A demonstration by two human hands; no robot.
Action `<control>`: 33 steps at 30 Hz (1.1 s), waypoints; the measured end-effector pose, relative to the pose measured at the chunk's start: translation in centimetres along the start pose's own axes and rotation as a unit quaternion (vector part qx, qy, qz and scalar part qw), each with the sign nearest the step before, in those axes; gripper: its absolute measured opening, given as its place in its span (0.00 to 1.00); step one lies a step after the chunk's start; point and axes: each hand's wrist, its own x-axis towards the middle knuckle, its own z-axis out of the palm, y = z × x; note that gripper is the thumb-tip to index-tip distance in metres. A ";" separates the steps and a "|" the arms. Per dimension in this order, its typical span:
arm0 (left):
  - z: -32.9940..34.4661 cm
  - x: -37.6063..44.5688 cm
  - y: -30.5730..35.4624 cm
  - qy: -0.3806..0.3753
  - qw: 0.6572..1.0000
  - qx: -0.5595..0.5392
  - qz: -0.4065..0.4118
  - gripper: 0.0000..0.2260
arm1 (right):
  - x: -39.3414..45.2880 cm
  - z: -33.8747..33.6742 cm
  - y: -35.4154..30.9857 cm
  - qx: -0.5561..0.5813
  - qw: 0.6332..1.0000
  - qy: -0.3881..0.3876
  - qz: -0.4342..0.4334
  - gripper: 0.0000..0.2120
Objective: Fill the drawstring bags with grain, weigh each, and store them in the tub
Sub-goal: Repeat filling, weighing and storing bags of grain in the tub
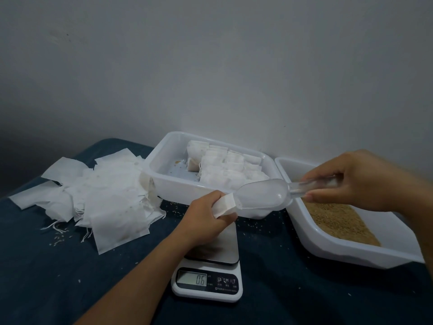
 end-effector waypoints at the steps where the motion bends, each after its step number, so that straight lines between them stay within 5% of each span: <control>1: 0.0 0.0 0.1 0.001 1.000 -0.008 -0.007 0.09 | -0.2 0.2 0.6 0.024 1.000 0.007 0.005 0.18; 8: -0.5 -0.1 1.4 -0.020 0.978 -0.188 -0.084 0.08 | -0.9 6.5 4.9 0.270 0.957 0.099 0.044 0.18; 19: -1.3 -0.7 2.6 -0.219 0.826 -0.483 -0.192 0.17 | 5.8 18.4 -0.5 0.530 0.845 0.063 -0.027 0.16; 26: -0.8 -1.1 2.4 -0.269 0.834 -0.456 -0.156 0.17 | 5.7 19.1 -1.0 0.550 0.821 0.146 -0.044 0.20; 33: 0.1 -0.5 1.9 -0.183 0.880 -0.414 -0.145 0.19 | 5.3 18.1 -1.1 0.516 0.824 0.234 -0.027 0.24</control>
